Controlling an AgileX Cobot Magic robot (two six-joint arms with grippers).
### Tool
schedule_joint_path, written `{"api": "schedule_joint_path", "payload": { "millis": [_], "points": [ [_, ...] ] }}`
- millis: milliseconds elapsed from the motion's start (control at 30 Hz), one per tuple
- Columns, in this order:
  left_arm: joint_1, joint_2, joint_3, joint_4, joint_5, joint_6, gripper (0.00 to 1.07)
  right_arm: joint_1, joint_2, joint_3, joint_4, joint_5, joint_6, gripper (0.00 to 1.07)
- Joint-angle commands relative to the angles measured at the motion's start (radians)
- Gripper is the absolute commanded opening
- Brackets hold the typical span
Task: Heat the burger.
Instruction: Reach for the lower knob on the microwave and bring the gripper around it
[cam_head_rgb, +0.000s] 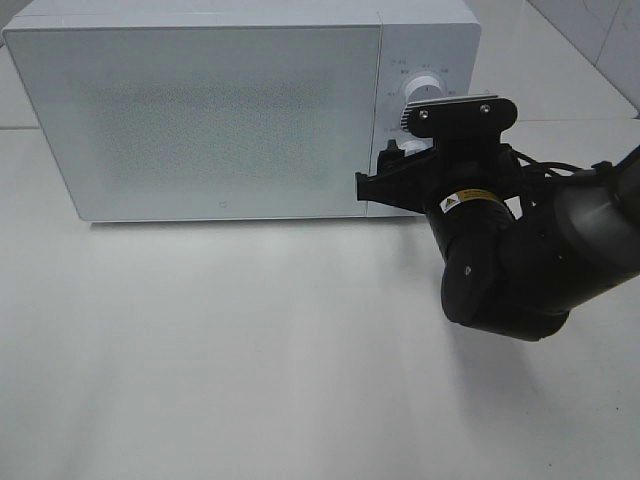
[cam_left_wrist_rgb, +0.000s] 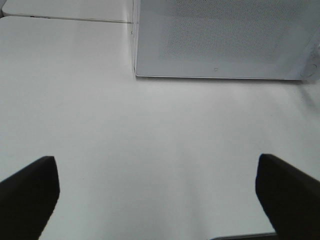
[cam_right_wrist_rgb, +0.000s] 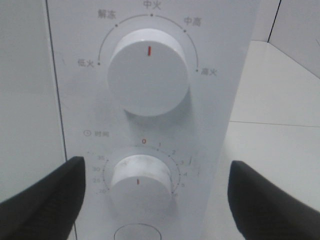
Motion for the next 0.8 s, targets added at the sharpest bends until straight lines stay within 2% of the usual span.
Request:
{"api": "schedule_joint_path", "payload": {
  "millis": [33, 433, 800],
  "points": [
    [0.004, -0.019, 0.004, -0.001, -0.009, -0.005, 1.00, -0.013, 0.008, -0.022, -0.006, 0.006, -0.008, 0.74],
    [0.004, -0.019, 0.004, 0.007, -0.008, -0.005, 1.00, -0.024, 0.090, -0.111, -0.009, 0.043, -0.006, 0.74],
    [0.004, -0.019, 0.004, 0.007, -0.008, -0.005, 1.00, -0.024, 0.111, -0.128, -0.007, 0.046, -0.006, 0.74]
  ]
}}
